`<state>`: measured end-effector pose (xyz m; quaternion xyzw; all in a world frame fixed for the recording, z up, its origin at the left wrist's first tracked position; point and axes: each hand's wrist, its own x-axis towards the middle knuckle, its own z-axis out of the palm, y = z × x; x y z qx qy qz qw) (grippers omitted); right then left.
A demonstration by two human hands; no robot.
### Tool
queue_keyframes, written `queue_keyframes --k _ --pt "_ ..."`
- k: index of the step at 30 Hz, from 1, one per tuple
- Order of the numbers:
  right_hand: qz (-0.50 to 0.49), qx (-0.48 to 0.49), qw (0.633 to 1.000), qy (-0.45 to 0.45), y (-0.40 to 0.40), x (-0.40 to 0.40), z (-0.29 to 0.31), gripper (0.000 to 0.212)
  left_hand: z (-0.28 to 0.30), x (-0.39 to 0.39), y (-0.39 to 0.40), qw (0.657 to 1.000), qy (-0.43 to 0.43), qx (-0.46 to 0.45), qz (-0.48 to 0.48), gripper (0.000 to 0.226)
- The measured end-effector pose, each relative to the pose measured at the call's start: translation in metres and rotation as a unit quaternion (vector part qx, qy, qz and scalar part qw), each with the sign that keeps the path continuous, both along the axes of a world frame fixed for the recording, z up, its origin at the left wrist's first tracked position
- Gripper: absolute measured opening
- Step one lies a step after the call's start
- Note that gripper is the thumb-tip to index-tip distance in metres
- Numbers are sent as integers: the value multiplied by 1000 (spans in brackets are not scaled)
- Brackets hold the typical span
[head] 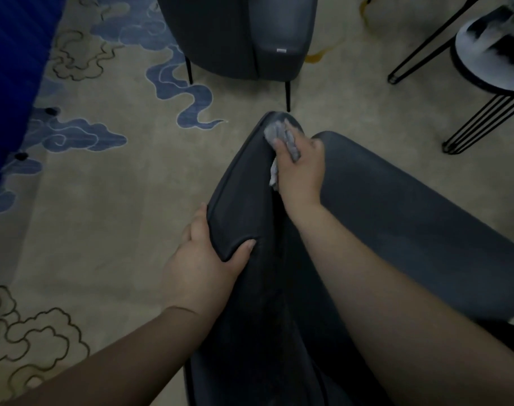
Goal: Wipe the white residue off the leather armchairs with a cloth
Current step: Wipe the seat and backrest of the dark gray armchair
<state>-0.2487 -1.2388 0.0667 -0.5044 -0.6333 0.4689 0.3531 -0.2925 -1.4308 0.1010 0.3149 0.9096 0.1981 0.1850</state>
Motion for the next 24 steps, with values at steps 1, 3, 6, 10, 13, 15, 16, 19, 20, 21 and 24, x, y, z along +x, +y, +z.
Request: queue_keyframes --k 1,3,6,10,13,15,16,19,20,21,24 --pt "17 8 1000 2 -17 7 -1 39 1 0 0 1000 3 -2 0 96" --pt "64 26 998 9 -53 27 -5 39 1 1 1 1000 5 -4 -2 96" --pt "96 53 994 13 -81 42 -9 41 2 1 2 1000 0 -2 -3 97" --pt "55 57 997 -1 -35 16 -6 37 2 0 2 1000 15 -6 -6 97" --pt "-34 -22 999 -1 18 -7 -6 30 2 -1 2 1000 8 -6 -9 95" --pt "-25 -67 997 13 31 -10 -7 34 1 -1 1 1000 2 1 -9 93" --pt "-15 -68 998 4 27 -8 -6 36 1 -1 1 1000 0 3 -9 93" --pt "11 -21 999 -22 -17 15 -6 41 2 -1 1 1000 2 7 -14 90" --pt "21 -18 999 -18 -38 26 -8 42 1 -1 1 1000 4 7 -16 89" --pt "27 -22 999 -16 -59 36 -10 41 1 -1 1 1000 7 4 -16 88" --pt "33 -48 998 14 -114 63 -15 42 0 0 2 1000 16 -1 -18 83"
